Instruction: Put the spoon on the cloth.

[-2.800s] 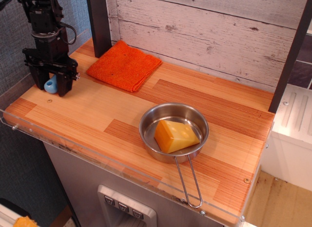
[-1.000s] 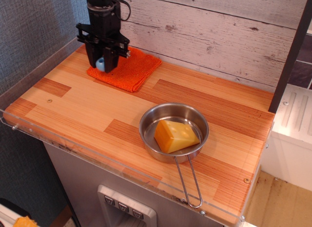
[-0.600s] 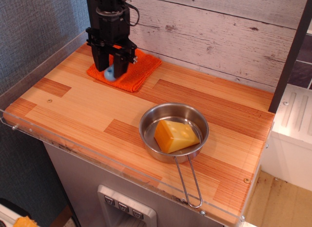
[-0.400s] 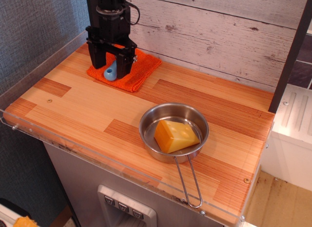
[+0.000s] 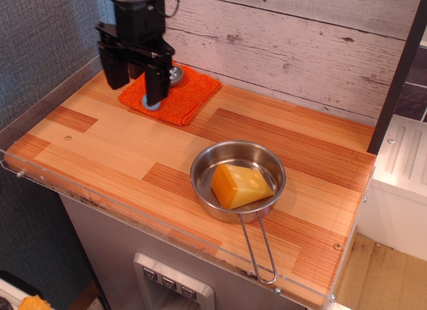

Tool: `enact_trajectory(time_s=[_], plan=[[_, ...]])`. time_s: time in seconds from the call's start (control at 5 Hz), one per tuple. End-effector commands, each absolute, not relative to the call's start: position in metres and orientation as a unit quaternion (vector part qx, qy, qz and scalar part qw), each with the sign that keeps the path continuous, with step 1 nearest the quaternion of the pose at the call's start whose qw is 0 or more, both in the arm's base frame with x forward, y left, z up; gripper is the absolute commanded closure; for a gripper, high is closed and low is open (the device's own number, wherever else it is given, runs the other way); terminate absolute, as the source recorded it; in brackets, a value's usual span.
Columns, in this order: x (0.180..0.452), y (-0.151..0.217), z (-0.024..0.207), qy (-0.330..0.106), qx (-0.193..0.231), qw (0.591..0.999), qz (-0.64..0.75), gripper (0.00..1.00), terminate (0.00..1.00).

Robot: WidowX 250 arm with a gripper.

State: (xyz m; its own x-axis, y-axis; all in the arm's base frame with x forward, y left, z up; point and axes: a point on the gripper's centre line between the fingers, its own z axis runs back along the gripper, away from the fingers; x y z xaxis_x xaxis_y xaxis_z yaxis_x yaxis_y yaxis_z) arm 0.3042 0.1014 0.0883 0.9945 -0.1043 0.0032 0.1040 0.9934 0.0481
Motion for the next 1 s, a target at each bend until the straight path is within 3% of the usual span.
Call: enact_trajectory(time_s=[0.0,0.6,0.8], plan=[[0.2718,0.1033,0.1068,-0.053,0.021,0.998,-0.028,0.00,0.00],[0.2686,0.1064,0.1008,-0.029,0.008,0.998,-0.060,0.00,0.00],[0.2686,0.1064,0.1008,-0.029,0.008,0.998,-0.060,0.00,1.00]])
